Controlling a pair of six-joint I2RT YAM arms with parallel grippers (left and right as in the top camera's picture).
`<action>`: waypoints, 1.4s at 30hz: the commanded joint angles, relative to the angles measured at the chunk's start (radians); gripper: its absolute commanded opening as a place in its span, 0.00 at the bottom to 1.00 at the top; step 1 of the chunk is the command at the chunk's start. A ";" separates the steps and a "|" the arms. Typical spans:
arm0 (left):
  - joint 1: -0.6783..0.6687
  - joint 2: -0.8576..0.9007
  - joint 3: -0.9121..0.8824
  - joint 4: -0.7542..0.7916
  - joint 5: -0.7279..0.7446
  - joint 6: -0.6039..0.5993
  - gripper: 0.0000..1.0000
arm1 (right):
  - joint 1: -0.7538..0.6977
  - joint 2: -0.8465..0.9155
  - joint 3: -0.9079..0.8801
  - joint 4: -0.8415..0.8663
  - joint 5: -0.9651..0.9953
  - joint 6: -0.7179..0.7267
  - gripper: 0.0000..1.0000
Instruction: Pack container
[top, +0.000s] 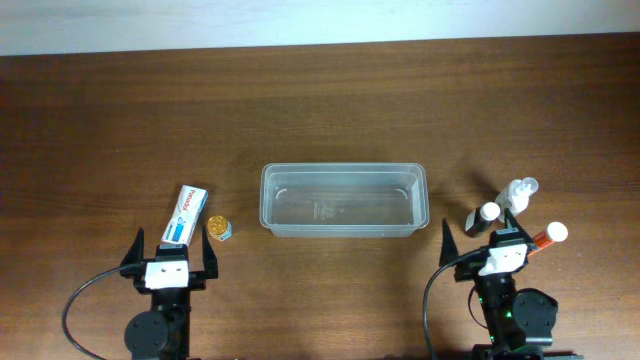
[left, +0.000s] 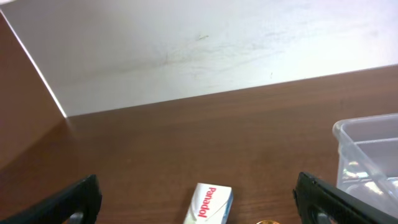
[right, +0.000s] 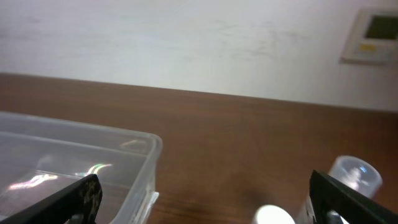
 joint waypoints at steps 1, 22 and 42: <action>0.004 -0.010 0.023 0.003 0.007 -0.070 0.99 | 0.005 0.000 0.040 -0.035 0.073 0.079 0.98; 0.004 0.771 0.735 -0.314 -0.015 -0.173 0.99 | 0.004 0.772 1.006 -0.760 0.106 0.179 0.98; 0.004 1.121 0.974 -0.574 0.161 -0.182 0.99 | -0.011 1.327 1.299 -1.161 0.100 0.299 0.98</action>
